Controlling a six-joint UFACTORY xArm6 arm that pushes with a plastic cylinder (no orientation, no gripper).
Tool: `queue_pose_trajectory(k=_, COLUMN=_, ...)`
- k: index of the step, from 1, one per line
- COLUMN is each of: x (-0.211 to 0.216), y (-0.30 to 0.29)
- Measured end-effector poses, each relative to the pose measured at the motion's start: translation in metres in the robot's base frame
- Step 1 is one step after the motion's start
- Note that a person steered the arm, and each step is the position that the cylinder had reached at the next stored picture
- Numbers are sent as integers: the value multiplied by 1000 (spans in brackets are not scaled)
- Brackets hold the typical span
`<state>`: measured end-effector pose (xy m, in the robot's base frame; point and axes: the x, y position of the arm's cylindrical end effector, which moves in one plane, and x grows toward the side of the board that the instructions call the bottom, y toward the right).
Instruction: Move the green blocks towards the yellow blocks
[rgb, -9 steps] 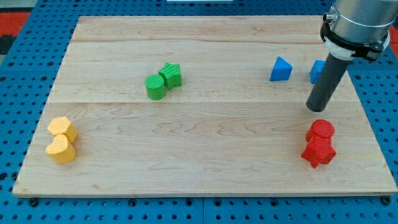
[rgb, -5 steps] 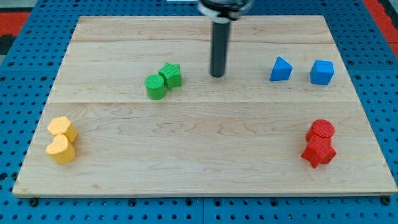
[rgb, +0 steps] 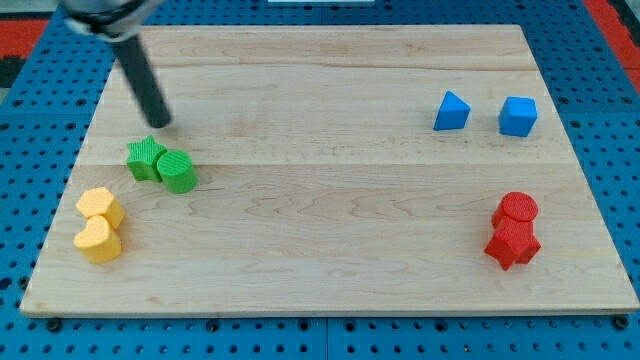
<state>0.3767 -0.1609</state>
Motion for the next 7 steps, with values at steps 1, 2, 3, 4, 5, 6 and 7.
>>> queue_pose_trajectory(k=1, x=34, y=-8)
queue_pose_trajectory(k=2, x=66, y=-28)
queue_pose_trajectory(k=3, x=46, y=-27)
queue_pose_trajectory(k=4, x=21, y=33)
queue_pose_trajectory(k=5, x=46, y=17)
queue_pose_trajectory(k=6, x=49, y=-58)
queue_pose_trajectory(k=7, x=28, y=-5)
